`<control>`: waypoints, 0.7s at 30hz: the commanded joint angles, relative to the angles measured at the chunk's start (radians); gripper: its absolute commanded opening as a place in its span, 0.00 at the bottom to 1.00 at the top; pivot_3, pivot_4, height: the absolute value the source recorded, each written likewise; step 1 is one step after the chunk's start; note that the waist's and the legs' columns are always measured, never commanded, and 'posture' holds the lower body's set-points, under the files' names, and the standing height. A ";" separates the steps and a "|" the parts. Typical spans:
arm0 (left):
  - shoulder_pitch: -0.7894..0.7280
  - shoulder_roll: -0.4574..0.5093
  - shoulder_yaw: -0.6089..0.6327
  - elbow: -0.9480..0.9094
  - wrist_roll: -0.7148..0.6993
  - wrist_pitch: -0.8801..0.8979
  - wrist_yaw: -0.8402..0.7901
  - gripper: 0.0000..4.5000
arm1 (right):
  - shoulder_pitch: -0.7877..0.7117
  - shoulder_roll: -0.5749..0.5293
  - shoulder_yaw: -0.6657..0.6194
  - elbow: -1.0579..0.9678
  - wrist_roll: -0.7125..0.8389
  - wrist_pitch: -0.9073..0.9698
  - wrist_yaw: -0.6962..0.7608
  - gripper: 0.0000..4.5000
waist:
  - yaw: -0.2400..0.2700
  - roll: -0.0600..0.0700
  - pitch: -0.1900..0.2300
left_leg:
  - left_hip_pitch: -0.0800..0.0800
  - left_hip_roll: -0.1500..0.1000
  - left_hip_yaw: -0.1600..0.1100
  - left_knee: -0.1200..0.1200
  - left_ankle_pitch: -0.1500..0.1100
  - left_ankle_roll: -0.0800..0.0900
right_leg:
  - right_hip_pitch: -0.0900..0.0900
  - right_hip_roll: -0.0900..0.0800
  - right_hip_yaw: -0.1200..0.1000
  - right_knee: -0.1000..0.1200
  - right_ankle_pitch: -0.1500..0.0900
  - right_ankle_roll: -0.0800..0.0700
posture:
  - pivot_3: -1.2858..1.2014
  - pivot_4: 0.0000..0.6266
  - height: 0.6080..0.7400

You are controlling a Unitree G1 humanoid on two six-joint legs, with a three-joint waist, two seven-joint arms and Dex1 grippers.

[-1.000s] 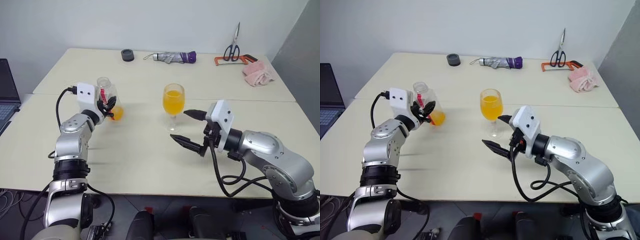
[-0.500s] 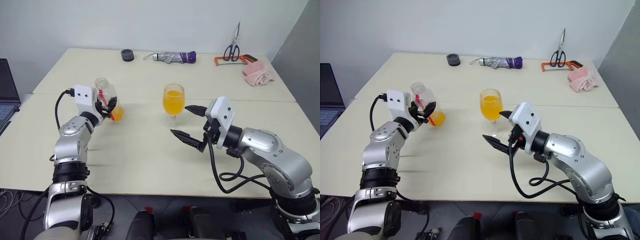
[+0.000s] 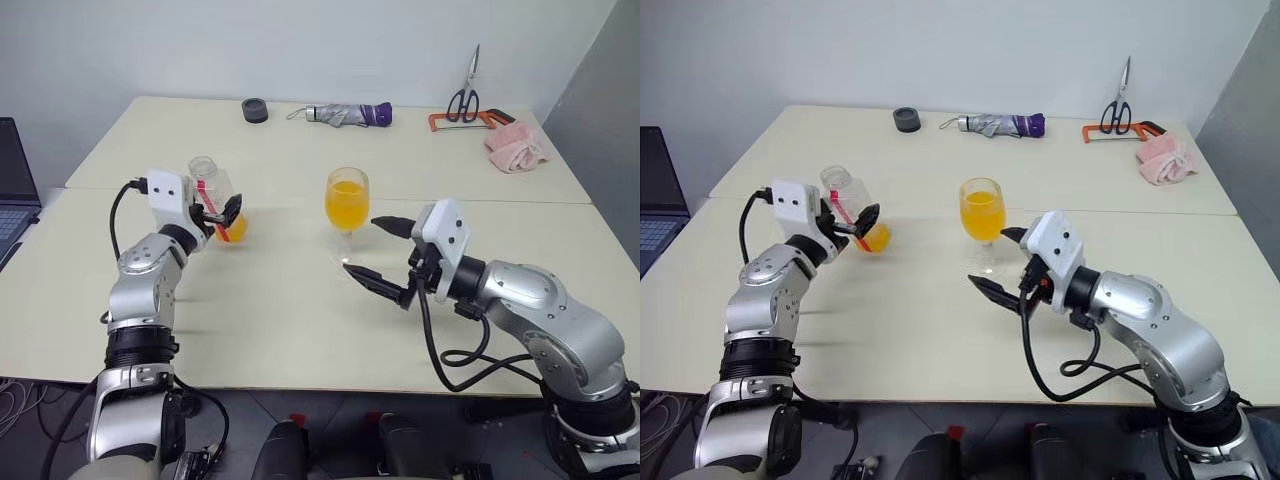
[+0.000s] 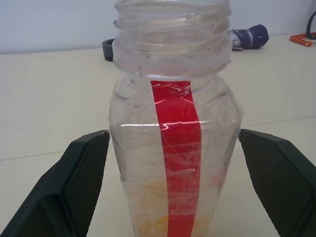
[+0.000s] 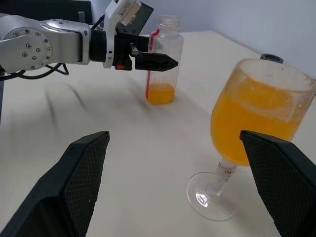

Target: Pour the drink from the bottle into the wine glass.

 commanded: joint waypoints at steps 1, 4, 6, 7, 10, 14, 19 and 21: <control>0.015 0.014 0.011 -0.057 0.001 -0.048 -0.011 0.99 | 0.019 -0.010 -0.034 -0.052 0.013 -0.014 0.006 1.00 | 0.000 0.000 0.000 | 0.000 0.000 0.000 0.000 0.000 0.000 | 0.000 0.000 0.000 0.000 0.000 0.000 | 0.52 0.24 1.00; 0.042 0.016 0.012 -0.074 0.003 -0.067 -0.014 0.99 | 0.061 -0.012 -0.040 -0.072 0.006 -0.022 -0.004 1.00 | 0.000 0.000 0.000 | 0.000 0.000 0.000 0.000 0.000 0.000 | 0.000 0.000 0.000 -0.001 0.000 0.000 | 0.52 0.24 1.00; 0.065 0.017 0.019 -0.089 0.007 -0.085 -0.008 0.99 | 0.113 -0.014 -0.040 -0.088 -0.023 -0.052 -0.016 1.00 | 0.000 0.000 0.000 | 0.000 0.000 0.000 0.000 0.000 0.000 | 0.000 0.000 0.000 -0.001 0.000 0.000 | 0.52 0.24 1.00; 0.077 0.018 0.021 -0.096 0.008 -0.093 -0.006 0.99 | 0.140 -0.016 -0.037 -0.093 -0.046 -0.075 -0.021 1.00 | 0.000 0.000 0.000 | 0.000 0.000 0.000 -0.001 0.000 0.000 | 0.000 0.000 0.000 -0.001 0.000 0.000 | 0.52 0.24 1.00; 0.113 0.028 0.018 -0.117 0.028 -0.094 0.014 0.99 | 0.235 0.010 -0.052 -0.087 -0.097 -0.170 -0.045 1.00 | 0.000 0.000 0.000 | 0.000 0.000 0.000 -0.001 0.000 0.000 | 0.000 0.000 0.000 -0.001 0.000 0.000 | 0.52 0.24 1.00; 0.171 0.034 0.013 -0.175 0.049 -0.107 0.031 0.99 | 0.382 0.056 -0.087 -0.024 -0.187 -0.366 -0.076 1.00 | 0.000 0.000 0.000 | 0.000 0.000 0.000 -0.001 0.000 0.000 | 0.000 0.000 0.001 -0.001 0.000 0.000 | 0.52 0.24 1.00; 0.243 0.022 0.027 -0.277 0.059 -0.097 0.082 0.99 | 0.490 0.179 -0.182 0.137 -0.204 -0.557 -0.143 1.00 | 0.000 0.000 0.000 | 0.001 0.001 0.001 -0.001 0.000 0.000 | 0.001 0.000 0.001 -0.001 0.000 0.000 | 0.52 0.24 1.00; 0.273 0.011 0.034 -0.323 0.057 -0.088 0.109 0.99 | 0.503 0.236 -0.230 0.188 -0.175 -0.583 -0.166 1.00 | 0.000 0.000 0.000 | 0.001 0.001 0.001 -0.001 0.000 0.000 | 0.001 0.000 0.002 -0.001 0.000 0.000 | 0.52 0.24 1.00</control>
